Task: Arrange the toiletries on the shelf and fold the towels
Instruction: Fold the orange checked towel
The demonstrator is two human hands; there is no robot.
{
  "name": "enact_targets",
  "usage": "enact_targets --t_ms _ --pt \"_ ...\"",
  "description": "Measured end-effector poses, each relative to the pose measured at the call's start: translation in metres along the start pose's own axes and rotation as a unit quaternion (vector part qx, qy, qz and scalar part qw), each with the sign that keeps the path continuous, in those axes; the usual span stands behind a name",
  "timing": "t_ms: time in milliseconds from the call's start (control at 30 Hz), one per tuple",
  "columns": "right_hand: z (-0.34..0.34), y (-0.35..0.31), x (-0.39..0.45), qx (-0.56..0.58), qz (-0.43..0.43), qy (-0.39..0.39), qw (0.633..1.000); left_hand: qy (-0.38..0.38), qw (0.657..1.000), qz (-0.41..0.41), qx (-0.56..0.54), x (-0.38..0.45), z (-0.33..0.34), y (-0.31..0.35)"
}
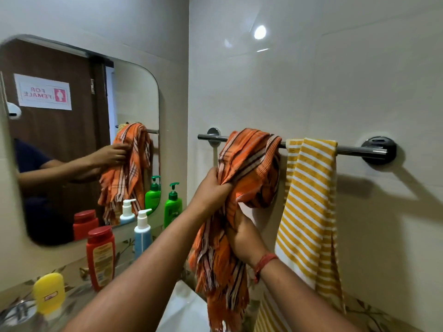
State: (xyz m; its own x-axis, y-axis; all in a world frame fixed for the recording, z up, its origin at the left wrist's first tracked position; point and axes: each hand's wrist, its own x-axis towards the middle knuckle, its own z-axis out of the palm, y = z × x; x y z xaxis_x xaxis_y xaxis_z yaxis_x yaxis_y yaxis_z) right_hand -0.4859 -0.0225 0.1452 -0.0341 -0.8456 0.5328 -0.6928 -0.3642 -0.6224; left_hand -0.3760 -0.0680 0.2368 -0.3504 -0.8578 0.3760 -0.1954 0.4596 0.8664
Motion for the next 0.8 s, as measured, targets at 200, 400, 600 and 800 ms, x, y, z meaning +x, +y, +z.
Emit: enact_targets --t_ms 200,400,600,800 --pt "-0.029 0.01 -0.014 0.23 0.056 0.022 0.971 0.0 0.999 -0.001 -0.05 -0.028 0.011 -0.028" --pt "-0.047 -0.011 0.02 0.475 0.111 0.108 0.866 -0.083 0.987 -0.088 -0.11 -0.064 0.024 -0.048" --pt "-0.035 -0.02 0.028 0.314 0.092 0.096 0.94 0.103 0.977 -0.041 -0.181 -0.081 0.025 -0.033" --pt "-0.023 -0.028 -0.008 0.199 -0.006 -0.089 0.976 0.144 0.983 -0.021 -0.115 -0.084 0.013 0.003"
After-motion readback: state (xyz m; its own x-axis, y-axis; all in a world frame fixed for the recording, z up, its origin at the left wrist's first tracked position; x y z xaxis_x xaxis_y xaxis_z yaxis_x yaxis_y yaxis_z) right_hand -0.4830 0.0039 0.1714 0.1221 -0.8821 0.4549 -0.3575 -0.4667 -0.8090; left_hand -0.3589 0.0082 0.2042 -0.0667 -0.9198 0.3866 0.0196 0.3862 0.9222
